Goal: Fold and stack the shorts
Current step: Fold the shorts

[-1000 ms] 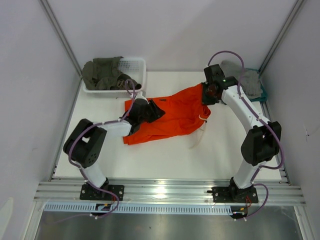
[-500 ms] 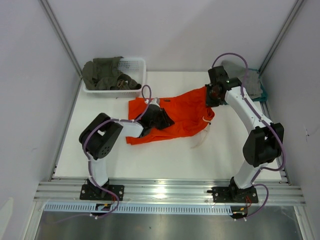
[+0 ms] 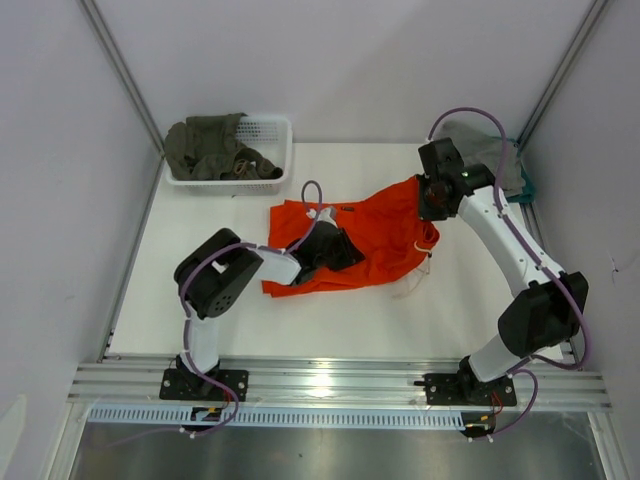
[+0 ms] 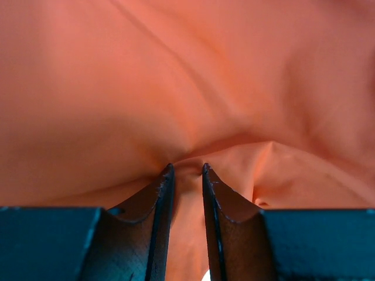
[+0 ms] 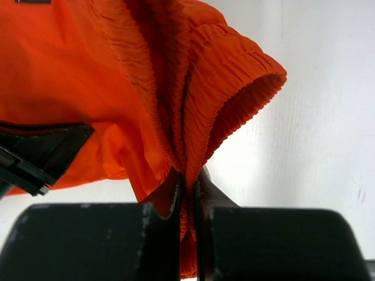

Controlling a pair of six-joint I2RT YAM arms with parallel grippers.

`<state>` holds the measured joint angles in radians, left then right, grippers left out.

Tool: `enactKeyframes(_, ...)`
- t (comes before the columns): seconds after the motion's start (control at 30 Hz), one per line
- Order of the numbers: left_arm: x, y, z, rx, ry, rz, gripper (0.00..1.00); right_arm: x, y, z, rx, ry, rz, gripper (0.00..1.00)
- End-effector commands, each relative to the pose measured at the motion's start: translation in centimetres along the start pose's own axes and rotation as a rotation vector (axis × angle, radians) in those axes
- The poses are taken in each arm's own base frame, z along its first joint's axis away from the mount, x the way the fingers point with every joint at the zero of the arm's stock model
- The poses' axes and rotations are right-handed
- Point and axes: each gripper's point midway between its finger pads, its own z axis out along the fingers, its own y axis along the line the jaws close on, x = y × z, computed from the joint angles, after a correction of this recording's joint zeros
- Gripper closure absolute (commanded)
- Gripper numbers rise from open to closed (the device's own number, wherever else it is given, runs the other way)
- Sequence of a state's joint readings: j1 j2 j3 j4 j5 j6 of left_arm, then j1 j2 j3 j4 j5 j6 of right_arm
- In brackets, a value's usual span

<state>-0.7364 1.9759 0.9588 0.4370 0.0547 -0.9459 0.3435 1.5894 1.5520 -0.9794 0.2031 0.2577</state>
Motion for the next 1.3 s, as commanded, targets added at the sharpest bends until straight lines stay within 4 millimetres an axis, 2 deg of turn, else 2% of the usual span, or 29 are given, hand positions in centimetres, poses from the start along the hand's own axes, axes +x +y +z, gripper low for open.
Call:
enactKeyframes(0.0, 2.6, -1.5, -0.4, 0.02, 0.002, -0.004, 0.7, -0.6, -1.1, -2.6, 0.037, -0.065, 0.0, 1.0)
enactKeyframes(0.17, 4.5, -3.7, 0.1, 0.046, 0.0, 0.003, 0.7, -0.4, -1.5, -3.3, 0.069, -0.07, -0.018, 1.0)
enactKeyframes(0.2, 4.5, -5.3, 0.4, 0.072, 0.001, 0.011, 0.7, -0.5, -1.5, -3.3, 0.071, -0.07, -0.023, 1.0)
enactKeyframes(0.27, 4.7, -6.0, 0.8, 0.077, 0.003, 0.017, 0.7, -0.4, -1.4, -3.2, 0.071, -0.059, -0.033, 1.0)
enactKeyframes(0.33, 4.0, -6.5, 0.7, 0.085, -0.008, 0.021, 0.69, -0.6, -1.2, -3.4, 0.063, -0.057, -0.042, 1.0)
enactKeyframes(0.43, 1.9, -7.0, -0.6, 0.081, -0.045, 0.047, 0.68, -1.0, -0.7, -3.7, 0.062, -0.058, -0.058, 1.0)
enactKeyframes(0.47, 0.7, -7.3, -1.6, 0.083, -0.057, 0.047, 0.66, -1.1, -0.6, -3.8, 0.061, -0.061, -0.061, 1.0)
enactKeyframes(0.53, -0.5, -7.2, -2.9, 0.087, -0.067, 0.057, 0.65, -1.3, 0.1, -4.1, 0.048, -0.063, -0.077, 1.0)
enactKeyframes(0.57, -1.0, -6.0, -3.7, 0.07, -0.065, 0.048, 0.64, -1.3, 0.5, -4.1, 0.043, -0.064, -0.086, 1.0)
enactKeyframes(0.63, -2.5, -6.2, -6.3, 0.098, -0.097, 0.053, 0.62, -1.2, 1.4, -4.3, 0.036, -0.061, -0.11, 1.0)
enactKeyframes(0.67, -2.3, -3.7, -7.2, 0.047, -0.088, 0.047, 0.62, -1.2, 1.7, -4.3, 0.037, -0.06, -0.117, 1.0)
enactKeyframes(0.7, -3.1, -3.8, -9.1, 0.059, -0.112, 0.067, 0.61, -1.0, 2.0, -4.0, 0.035, -0.051, -0.128, 1.0)
enactKeyframes(0.73, -2.9, -1.9, -10.0, 0.01, -0.1, 0.071, 0.61, -0.9, 2.5, -4.1, 0.034, -0.052, -0.142, 1.0)
enactKeyframes(0.77, -3.9, -2.4, -11.7, 0.024, -0.131, 0.099, 0.6, -0.8, 2.8, -3.8, 0.036, -0.044, -0.15, 1.0)
enactKeyframes(0.8, -3.7, -1.5, -12.6, -0.005, -0.122, 0.106, 0.6, -0.8, 3.4, -4.0, 0.03, -0.047, -0.162, 1.0)
enactKeyframes(0.83, -2.6, 1.2, -13.3, -0.059, -0.102, 0.106, 0.59, -0.7, 3.6, -4.0, 0.038, -0.047, -0.173, 1.0)
enactKeyframes(0.9, -2.0, 2.9, -15.3, -0.087, -0.107, 0.109, 0.59, -0.5, 3.9, -3.7, 0.045, -0.037, -0.185, 1.0)
enactKeyframes(0.93, -1.4, 4.6, -15.8, -0.115, -0.103, 0.097, 0.59, -0.4, 4.2, -3.7, 0.044, -0.037, -0.191, 1.0)
enactKeyframes(1.07, -0.4, 7.6, -17.6, -0.151, -0.113, 0.063, 0.58, -0.1, 6.1, -3.8, 0.014, -0.031, -0.22, 1.0)
enactKeyframes(1.17, -0.1, 9.2, -18.5, -0.182, -0.125, 0.046, 0.58, 0.0, 7.5, -4.1, 0.012, -0.038, -0.246, 1.0)
enactKeyframes(1.2, 0.7, 10.5, -18.8, -0.207, -0.11, 0.04, 0.58, 0.0, 7.7, -4.0, 0.014, -0.035, -0.252, 1.0)
enactKeyframes(1.27, 0.6, 11.0, -19.2, -0.215, -0.123, 0.03, 0.58, 0.1, 8.1, -3.6, 0.021, -0.025, -0.263, 1.0)
